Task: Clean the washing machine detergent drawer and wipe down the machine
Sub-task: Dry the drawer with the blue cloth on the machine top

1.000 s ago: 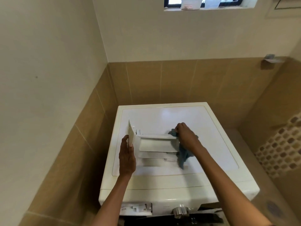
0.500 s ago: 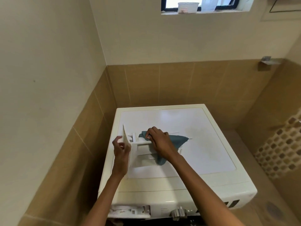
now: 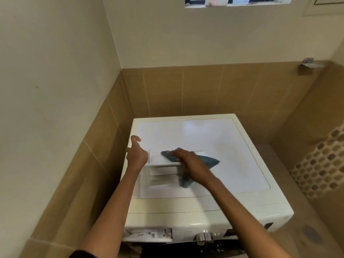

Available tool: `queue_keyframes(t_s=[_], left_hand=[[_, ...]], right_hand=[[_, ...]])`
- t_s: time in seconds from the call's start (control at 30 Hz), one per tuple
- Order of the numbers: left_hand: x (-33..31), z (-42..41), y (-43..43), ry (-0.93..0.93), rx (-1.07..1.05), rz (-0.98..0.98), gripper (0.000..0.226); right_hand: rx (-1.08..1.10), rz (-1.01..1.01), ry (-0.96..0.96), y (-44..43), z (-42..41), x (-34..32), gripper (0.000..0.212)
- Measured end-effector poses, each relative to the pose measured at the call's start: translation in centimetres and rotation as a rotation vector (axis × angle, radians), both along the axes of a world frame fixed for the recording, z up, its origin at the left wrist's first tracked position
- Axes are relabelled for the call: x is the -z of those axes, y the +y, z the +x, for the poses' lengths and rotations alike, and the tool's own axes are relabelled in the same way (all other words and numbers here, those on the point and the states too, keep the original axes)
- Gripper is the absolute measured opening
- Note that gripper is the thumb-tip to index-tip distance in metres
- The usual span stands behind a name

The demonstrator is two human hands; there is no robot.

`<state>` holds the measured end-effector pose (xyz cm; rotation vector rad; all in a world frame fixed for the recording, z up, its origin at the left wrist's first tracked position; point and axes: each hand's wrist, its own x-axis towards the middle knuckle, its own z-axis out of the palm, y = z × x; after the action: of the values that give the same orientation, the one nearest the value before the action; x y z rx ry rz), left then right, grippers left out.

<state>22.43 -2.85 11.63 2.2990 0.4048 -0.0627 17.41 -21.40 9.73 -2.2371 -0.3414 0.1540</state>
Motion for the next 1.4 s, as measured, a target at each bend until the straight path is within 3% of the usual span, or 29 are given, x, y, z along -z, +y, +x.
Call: queue_keyframes(t_s=[0.03,0.13,0.23,0.3,0.4,0.6,0.7,0.97,1.07,1.27,1.4], left_hand=[[0.0,0.0,0.4,0.006,0.029,-0.037,0.053],[-0.1,-0.6,0.7,-0.039,0.047,-0.119,0.051],[0.1,-0.8,0.2,-0.115,-0.023,-0.052,0.038],[0.2,-0.7,0.0,-0.129,-0.029,-0.027,0.031],[0.3,-0.6,0.1,-0.122,-0.019,-0.013,0.031],[0.3,-0.6,0.0,-0.132,-0.014,0.000,0.039],[0.2,-0.7,-0.2,-0.122,-0.020,0.002,0.045],[0.3,-0.4,0.0,-0.105,-0.020,-0.002,0.044],[0.2,-0.4,0.0,-0.111,-0.026,-0.001,0.047],[0.1,-0.6,-0.2,-0.127,-0.022,-0.006,0.045],[0.1,-0.6,-0.2,-0.119,-0.005,-0.009,0.044]], right_hand=[[0.074,0.014,-0.003,-1.3,0.1,-0.1,0.048],[0.203,-0.210,-0.131,-2.7,0.8,0.6,0.037],[0.095,-0.208,-0.172,2.2,1.2,0.6,0.045],[0.031,-0.148,-0.239,5.9,0.8,0.3,0.039],[0.021,-0.222,-0.336,6.6,0.5,-0.3,0.029],[0.349,-0.303,-0.170,-3.0,1.5,0.8,0.019],[0.456,-0.373,-0.101,-3.0,2.1,0.9,0.020],[0.060,-0.282,-0.342,8.1,0.9,0.5,0.030],[0.082,-0.272,-0.345,4.7,0.8,0.5,0.028],[0.361,-0.341,-0.191,-2.8,1.8,0.9,0.022],[0.209,-0.318,-0.242,2.2,1.9,0.7,0.026]])
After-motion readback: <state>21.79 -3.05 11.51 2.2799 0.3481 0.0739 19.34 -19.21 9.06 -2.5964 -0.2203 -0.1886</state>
